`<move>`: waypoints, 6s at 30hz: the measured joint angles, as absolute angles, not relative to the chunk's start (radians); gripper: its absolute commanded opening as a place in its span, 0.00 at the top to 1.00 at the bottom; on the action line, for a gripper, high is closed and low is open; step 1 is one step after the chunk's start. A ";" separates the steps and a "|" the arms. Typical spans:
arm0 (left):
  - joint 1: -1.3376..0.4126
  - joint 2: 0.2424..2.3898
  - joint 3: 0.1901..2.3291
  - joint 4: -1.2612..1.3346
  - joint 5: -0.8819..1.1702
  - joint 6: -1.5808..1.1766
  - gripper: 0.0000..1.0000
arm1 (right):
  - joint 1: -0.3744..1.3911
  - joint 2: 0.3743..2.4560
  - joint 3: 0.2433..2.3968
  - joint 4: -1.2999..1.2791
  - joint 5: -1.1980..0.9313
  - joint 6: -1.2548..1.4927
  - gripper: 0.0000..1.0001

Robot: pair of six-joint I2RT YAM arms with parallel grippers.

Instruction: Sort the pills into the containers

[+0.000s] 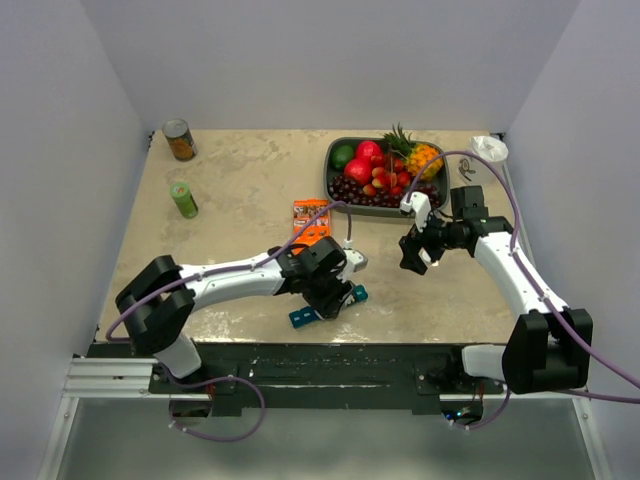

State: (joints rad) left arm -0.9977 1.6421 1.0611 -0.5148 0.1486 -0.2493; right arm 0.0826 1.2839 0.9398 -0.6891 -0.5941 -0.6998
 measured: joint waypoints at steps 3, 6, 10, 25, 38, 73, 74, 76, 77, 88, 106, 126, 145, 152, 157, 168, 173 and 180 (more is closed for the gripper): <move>-0.997 1.569 0.966 -0.413 0.149 -0.223 1.00 | 0.083 1.284 0.935 -0.688 -0.594 -0.701 0.10; -0.998 1.484 0.867 -0.291 0.152 -0.190 1.00 | 0.083 1.284 0.927 -0.688 -0.594 -0.701 0.10; -0.998 1.396 0.738 -0.098 0.157 -0.134 1.00 | 0.083 1.284 0.924 -0.686 -0.594 -0.708 0.10; -0.998 0.927 0.056 0.926 0.286 0.024 1.00 | 0.083 1.136 0.861 -0.685 -0.704 -0.962 0.03; -0.998 0.784 0.043 1.219 0.311 0.050 1.00 | 0.058 1.446 1.030 -0.737 -0.635 -0.930 0.06; -0.998 0.750 0.043 1.109 0.338 0.089 1.00 | 0.033 1.763 1.088 -0.621 -0.184 -0.703 0.48; -0.998 0.750 0.043 1.106 0.338 0.089 1.00 | 0.033 1.763 1.088 -0.621 -0.184 -0.703 0.47; -0.998 0.750 0.043 1.099 0.339 0.089 1.00 | 0.033 1.761 1.087 -0.622 -0.184 -0.703 0.44; -0.998 0.750 0.043 1.097 0.339 0.088 1.00 | 0.033 1.760 1.084 -0.621 -0.184 -0.703 0.43; -0.998 0.750 0.043 1.082 0.349 0.070 1.00 | 0.033 1.734 1.054 -0.627 -0.175 -0.708 0.73; -0.998 0.880 0.043 1.076 0.392 0.047 1.00 | 0.249 1.336 1.178 -0.930 -0.649 -0.875 0.92; -0.998 1.090 0.117 1.054 0.392 -0.030 1.00 | 0.570 1.314 1.305 -1.171 -0.981 -1.105 0.91; -0.998 1.159 0.176 1.061 0.386 -0.119 1.00 | 0.687 1.313 1.261 -1.052 -0.888 -1.028 0.91; -0.998 1.139 0.164 1.064 0.366 -0.128 1.00 | 0.688 1.313 1.260 -1.051 -0.884 -1.014 0.90; -0.998 1.127 0.151 1.079 0.353 -0.140 1.00 | 0.689 1.313 1.260 -1.050 -0.889 -1.011 0.89; -1.002 1.127 0.152 1.079 0.336 -0.166 1.00 | 0.689 1.315 1.245 -1.001 -0.905 -0.940 0.86; -1.002 1.124 0.174 1.013 0.328 -0.146 1.00 | 0.686 1.332 1.239 -0.985 -0.900 -0.894 0.86; -1.001 1.097 0.178 0.886 0.280 -0.068 1.00 | 0.683 1.431 1.240 -0.954 -0.878 -0.728 0.87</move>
State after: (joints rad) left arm -1.0008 1.0973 0.1776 0.8860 0.2802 -0.0681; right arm 0.6830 1.4311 1.2400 -0.9539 -0.8780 -0.7280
